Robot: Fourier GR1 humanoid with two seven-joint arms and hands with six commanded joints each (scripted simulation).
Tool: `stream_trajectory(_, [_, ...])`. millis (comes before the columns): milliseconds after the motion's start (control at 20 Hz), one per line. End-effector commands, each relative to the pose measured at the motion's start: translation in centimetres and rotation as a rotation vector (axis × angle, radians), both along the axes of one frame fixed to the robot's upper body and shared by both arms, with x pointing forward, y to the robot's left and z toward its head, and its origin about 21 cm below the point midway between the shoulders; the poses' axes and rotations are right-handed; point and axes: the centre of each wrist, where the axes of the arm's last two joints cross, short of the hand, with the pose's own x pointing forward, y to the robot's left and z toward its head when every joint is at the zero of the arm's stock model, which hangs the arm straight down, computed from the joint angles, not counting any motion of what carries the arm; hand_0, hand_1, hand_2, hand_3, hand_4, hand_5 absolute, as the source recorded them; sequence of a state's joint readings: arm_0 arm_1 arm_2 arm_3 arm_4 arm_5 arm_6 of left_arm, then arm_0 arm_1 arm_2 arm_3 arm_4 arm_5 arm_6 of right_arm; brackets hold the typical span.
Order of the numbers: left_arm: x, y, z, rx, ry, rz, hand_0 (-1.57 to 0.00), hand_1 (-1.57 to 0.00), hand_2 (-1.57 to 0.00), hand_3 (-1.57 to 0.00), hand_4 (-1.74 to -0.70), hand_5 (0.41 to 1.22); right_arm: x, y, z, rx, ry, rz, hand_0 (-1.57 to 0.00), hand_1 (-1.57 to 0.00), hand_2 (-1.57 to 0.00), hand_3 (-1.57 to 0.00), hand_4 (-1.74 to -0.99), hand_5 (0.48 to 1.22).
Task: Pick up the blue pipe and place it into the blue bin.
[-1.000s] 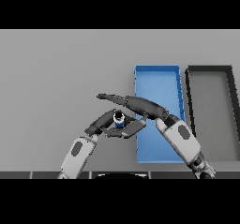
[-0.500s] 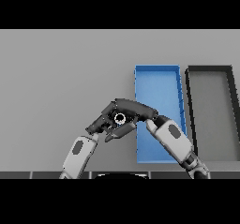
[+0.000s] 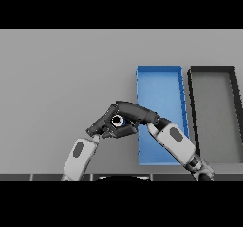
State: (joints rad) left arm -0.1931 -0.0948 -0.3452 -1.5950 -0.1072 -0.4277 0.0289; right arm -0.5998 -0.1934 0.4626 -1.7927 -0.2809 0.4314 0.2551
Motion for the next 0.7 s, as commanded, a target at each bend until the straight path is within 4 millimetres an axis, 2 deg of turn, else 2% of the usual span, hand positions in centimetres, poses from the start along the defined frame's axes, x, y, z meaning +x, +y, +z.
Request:
stream_trajectory(0, [-0.2, 0.0, -0.2, 0.005, -0.015, 0.012, -1.57, -1.57, -1.57, -1.42, -1.73, 1.221, 0.0, -0.3, -0.1, -0.007, -0.002, -0.016, -1.55, -1.55, -1.55, -1.53, -1.728, 1.182])
stream_trajectory(50, [-0.1, 0.2, -0.1, 0.009, -0.050, 0.037, -1.57, -1.57, -1.57, -1.45, -1.72, 1.221, 0.0, -0.1, -0.2, 0.009, -0.012, -0.017, -1.55, -1.55, -1.55, -1.54, -1.731, 1.190])
stream_trajectory(100, [-0.2, 0.5, 0.0, 0.022, -0.065, 0.045, -1.46, -1.34, -1.29, -1.17, -1.60, 1.221, -0.2, 0.3, 0.0, 0.009, -0.021, -0.020, -1.56, -1.56, -1.56, -1.54, -1.733, 1.196])
stream_trajectory(200, [0.1, 0.5, 0.0, 0.042, -0.071, -0.019, -0.94, -0.86, -0.83, -0.75, -1.37, 1.221, -0.6, 0.5, -0.1, 0.028, 0.004, -0.009, -1.56, -1.56, -1.56, -1.55, -1.736, 1.205])
stream_trajectory(300, [0.3, 0.8, -0.1, 0.132, -0.051, -0.027, -0.60, -0.55, -0.53, -0.48, -1.21, 1.221, -0.5, 0.3, -0.5, -0.006, 0.030, -0.036, -1.56, -1.56, -1.56, -1.56, -1.738, 1.211])
stream_trajectory(450, [0.3, 0.8, 0.1, 0.149, -0.059, -0.011, -0.31, -0.28, -0.27, -0.24, -1.05, 0.938, -0.8, 0.3, 0.0, -0.016, 0.031, -0.053, -1.57, -1.57, -1.57, -1.56, -1.739, 1.216])
stream_trajectory(550, [0.1, 0.8, 0.0, 0.130, -0.042, -0.006, -0.20, -0.18, -0.17, -0.16, -1.00, 0.770, -0.7, 0.4, -0.2, -0.044, 0.033, -0.058, -1.57, -1.57, -1.57, -1.57, -1.740, 1.218])
stream_trajectory(650, [0.3, 0.8, 0.0, 0.141, -0.007, 0.009, -0.12, -0.11, -0.11, -0.10, -0.97, 0.647, -0.5, 0.5, 0.1, -0.048, 0.027, -0.069, -1.57, -1.57, -1.57, -1.57, -1.740, 1.219])
